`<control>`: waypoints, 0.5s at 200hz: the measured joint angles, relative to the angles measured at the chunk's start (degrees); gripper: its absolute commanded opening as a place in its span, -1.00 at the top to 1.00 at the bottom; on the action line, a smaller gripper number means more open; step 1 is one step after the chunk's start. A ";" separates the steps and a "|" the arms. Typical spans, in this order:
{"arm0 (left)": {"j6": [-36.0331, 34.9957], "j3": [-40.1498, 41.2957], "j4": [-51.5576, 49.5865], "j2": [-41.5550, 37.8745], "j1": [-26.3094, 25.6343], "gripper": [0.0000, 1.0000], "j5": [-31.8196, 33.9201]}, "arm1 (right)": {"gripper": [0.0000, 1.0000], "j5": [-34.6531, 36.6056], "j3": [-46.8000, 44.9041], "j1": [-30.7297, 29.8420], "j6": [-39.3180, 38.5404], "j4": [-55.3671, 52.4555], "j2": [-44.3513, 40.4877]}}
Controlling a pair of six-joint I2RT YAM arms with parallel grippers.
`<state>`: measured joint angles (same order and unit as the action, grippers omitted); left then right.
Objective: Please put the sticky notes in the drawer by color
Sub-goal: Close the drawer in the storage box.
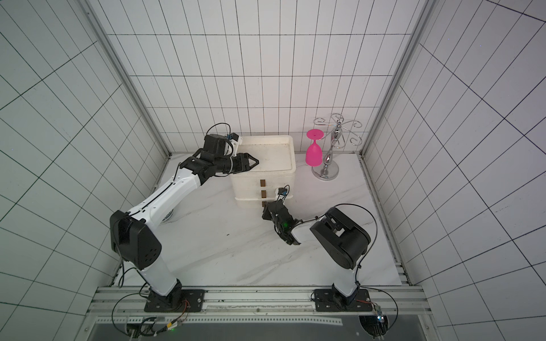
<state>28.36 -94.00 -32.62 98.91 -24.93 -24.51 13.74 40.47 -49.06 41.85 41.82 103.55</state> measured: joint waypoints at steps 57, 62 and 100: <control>0.48 10.95 -1.31 -12.76 5.79 -0.29 1.62 | -0.15 -4.20 -1.88 0.87 -6.49 -21.00 -28.35; 1.05 13.22 -1.16 -15.41 7.23 -0.29 2.29 | -0.18 -4.68 -1.14 1.27 -7.58 -24.37 -31.87; 4.17 31.23 3.98 -33.97 16.26 -0.85 8.76 | -0.61 -5.42 4.90 8.87 -13.77 -47.50 -49.33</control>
<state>32.53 -62.76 -28.64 64.95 -8.67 -15.75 8.32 45.36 -40.18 28.08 -5.67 54.22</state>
